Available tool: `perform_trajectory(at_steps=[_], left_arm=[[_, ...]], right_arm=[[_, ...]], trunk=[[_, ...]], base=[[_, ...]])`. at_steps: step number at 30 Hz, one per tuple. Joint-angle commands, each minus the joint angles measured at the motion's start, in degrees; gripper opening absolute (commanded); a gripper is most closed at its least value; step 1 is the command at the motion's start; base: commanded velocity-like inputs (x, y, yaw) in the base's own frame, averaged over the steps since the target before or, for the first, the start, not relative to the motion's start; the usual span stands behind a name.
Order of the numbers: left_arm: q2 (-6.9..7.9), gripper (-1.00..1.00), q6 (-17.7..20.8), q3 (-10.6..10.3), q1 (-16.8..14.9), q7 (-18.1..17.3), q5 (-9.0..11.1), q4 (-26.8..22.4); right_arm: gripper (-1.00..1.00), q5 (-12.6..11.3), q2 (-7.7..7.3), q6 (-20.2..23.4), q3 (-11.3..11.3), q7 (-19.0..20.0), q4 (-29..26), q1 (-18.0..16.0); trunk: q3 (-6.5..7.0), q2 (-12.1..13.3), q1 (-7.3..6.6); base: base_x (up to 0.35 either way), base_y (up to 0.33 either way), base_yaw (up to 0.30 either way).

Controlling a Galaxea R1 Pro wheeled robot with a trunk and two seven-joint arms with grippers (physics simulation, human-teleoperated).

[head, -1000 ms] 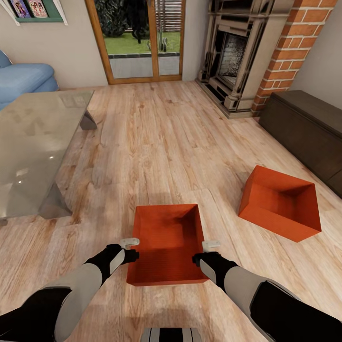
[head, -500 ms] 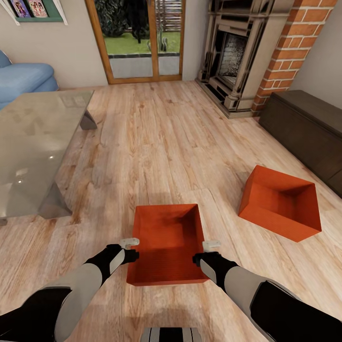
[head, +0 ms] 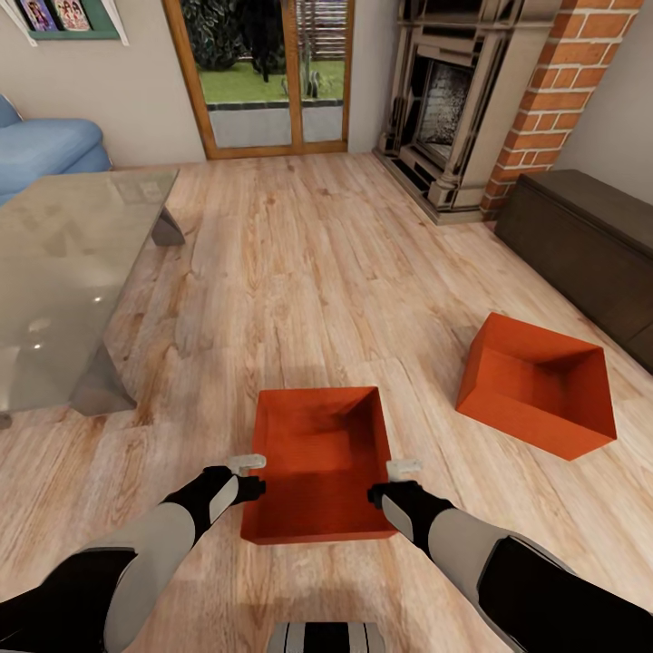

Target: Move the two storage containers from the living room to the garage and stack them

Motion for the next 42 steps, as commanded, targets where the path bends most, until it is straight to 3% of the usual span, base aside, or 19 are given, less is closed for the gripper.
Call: perform_trajectory(at_steps=[1, 8, 42], left_arm=[[-0.02, 1.0, 0.31, 0.13, 0.0, 0.36, 0.58, -0.11], [-0.05, 1.0, 0.31, 0.13, 0.0, 0.36, 0.58, -0.11], [-0.02, 1.0, 0.38, 0.2, 0.0, 0.36, 0.58, -0.19]], right_arm=[[1.0, -0.33, -0.02, 0.39, 0.49, -0.32, -0.13, -0.02], [1.0, -0.33, -0.02, 0.33, 0.49, -0.32, -0.12, -0.02], [1.0, -0.33, -0.01, 0.4, 0.49, -0.32, -0.13, -0.03]], trunk=[[-0.22, -0.43, 0.22], [-1.48, -3.24, 1.75], [-1.48, -3.24, 1.75]], base=[[0.0, 0.0, 0.0], [0.0, 0.0, 0.0], [0.042, 0.0, 0.0]])
